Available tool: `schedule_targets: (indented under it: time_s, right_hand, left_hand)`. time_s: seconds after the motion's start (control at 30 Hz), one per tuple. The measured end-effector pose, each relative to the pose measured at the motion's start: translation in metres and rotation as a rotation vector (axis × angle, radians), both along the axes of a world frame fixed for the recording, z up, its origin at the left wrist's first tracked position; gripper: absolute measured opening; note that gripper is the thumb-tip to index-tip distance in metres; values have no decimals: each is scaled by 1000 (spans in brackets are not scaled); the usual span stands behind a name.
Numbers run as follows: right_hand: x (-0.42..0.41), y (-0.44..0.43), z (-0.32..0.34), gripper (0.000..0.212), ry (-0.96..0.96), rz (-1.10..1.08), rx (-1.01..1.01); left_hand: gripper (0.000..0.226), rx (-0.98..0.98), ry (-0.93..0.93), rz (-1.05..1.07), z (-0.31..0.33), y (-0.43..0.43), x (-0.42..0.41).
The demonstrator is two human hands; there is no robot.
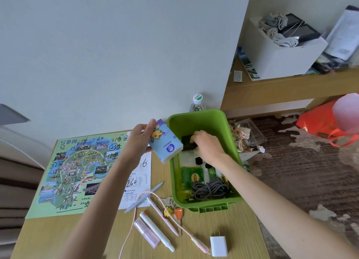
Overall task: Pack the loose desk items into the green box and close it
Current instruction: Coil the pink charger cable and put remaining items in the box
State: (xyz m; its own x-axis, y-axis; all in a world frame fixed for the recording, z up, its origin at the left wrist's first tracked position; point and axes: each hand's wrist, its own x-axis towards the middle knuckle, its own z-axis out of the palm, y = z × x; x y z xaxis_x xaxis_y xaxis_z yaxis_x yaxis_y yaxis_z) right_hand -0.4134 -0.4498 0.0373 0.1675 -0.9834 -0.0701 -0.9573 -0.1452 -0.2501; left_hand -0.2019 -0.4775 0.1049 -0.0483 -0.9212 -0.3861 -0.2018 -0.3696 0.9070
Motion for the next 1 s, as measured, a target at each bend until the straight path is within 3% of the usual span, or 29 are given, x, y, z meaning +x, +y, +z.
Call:
schedule_targets:
  time_s: [0.03,0.1,0.17,0.23,0.37,0.53,0.67,0.9,1.0]
  right_hand:
    - [-2,0,5,32,-103,-62,-6]
    - [-7,2,22,22,-520,-264,6]
    - [-12,7,46,27,-1058,-420,214]
    - [-19,16,63,39,-1286,-403,437]
    - [-23,31,69,41,-1189,-324,462]
    - [-18,32,48,42,-1138,-541,317]
    - [5,29,17,37,-874,-695,185]
    - [30,29,9,38,-406,-459,198]
    - [29,41,29,32,-260,-358,90]
  left_hand:
    - [50,-16,-2,-18,2,0,-5]
    - [42,-64,-31,-33,6,0,-19]
    - [36,-143,-112,-36,7,1,-37]
    - [32,-206,-180,-46,6,5,-56]
    - [28,-212,-163,-108,2,10,-77]
    - [24,-442,-506,-138,-11,18,-54]
    - [31,-402,-552,-164,-26,28,-30]
    - [36,-347,-447,-217,-25,36,-19]
    - [30,-334,-461,-259,-28,45,-1]
